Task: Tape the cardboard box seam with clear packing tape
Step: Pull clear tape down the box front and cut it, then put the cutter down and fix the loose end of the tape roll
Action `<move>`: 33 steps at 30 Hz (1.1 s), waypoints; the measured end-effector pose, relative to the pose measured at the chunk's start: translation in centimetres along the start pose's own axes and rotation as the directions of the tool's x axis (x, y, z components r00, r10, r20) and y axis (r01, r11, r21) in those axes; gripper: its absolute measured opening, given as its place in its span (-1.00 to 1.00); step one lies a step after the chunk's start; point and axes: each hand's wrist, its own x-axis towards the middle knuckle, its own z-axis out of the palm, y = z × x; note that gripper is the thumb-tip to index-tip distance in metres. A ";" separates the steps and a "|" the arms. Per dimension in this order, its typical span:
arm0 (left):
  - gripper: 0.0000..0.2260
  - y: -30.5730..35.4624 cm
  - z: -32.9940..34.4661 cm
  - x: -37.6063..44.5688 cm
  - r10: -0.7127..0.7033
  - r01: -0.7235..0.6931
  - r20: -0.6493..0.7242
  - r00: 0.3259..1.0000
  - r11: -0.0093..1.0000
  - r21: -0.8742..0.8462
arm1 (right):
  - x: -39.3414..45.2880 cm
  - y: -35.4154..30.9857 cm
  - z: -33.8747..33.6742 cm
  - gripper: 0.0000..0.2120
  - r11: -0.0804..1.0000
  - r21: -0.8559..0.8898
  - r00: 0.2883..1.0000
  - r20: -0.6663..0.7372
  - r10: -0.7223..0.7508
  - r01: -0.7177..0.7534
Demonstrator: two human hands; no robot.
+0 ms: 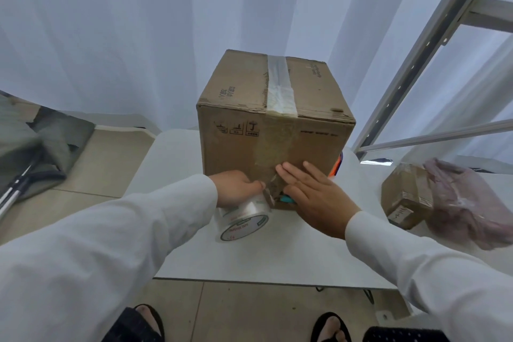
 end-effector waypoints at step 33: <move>-0.73 4.1 2.6 1.1 0.053 0.016 0.205 0.977 0.947 -0.322 | -8.8 4.8 5.3 -0.60 0.043 0.402 0.374 0.800 0.470 -0.915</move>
